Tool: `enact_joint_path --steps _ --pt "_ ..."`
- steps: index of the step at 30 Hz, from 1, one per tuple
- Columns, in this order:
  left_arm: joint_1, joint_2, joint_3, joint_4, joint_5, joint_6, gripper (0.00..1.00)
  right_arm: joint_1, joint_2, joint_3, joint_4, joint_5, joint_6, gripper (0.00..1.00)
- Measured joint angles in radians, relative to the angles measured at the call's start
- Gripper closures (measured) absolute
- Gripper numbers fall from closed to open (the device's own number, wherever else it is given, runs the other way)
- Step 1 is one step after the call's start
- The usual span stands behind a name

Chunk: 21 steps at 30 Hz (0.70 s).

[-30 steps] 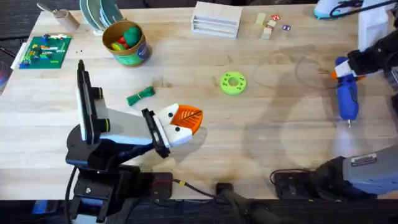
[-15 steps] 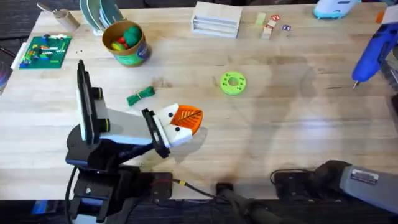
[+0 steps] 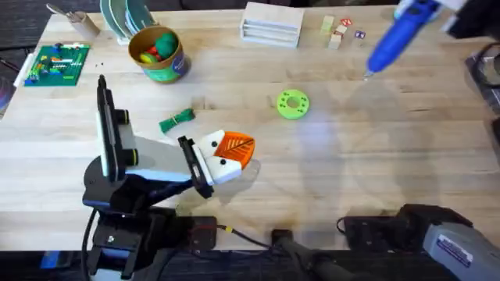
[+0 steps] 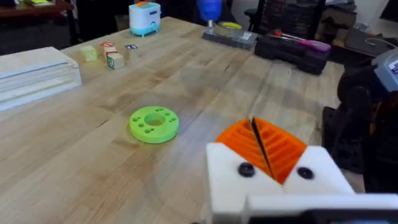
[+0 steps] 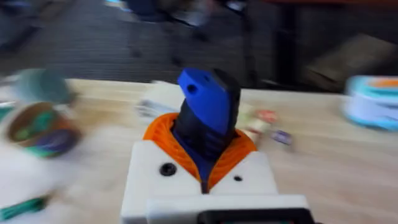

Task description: Pick up the gripper from the table and insert it into the empty holder that is missing its gripper. Then pick up a screw, insert it into the mounting hole, and use the screwdriver to tighten it. Finally, clean up the table by picking up the vegetable and placing it into the bucket.

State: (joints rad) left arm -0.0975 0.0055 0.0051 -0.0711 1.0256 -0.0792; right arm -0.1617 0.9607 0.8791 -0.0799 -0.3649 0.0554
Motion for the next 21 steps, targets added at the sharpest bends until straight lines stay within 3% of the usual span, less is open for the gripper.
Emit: enact_joint_path --steps 5,12,21 --pt "0.0 0.0 0.0 0.0 0.0 0.0 0.996 0.254 0.009 -0.057 0.124 -0.09 0.08 0.978" --pt "0.0 0.0 0.0 0.0 0.0 0.0 0.996 0.52 0.054 -0.073 0.408 -0.118 0.075 0.978" --pt "0.0 0.0 0.0 0.0 0.0 0.0 0.996 0.755 0.084 -0.073 0.649 -0.141 0.014 0.978"
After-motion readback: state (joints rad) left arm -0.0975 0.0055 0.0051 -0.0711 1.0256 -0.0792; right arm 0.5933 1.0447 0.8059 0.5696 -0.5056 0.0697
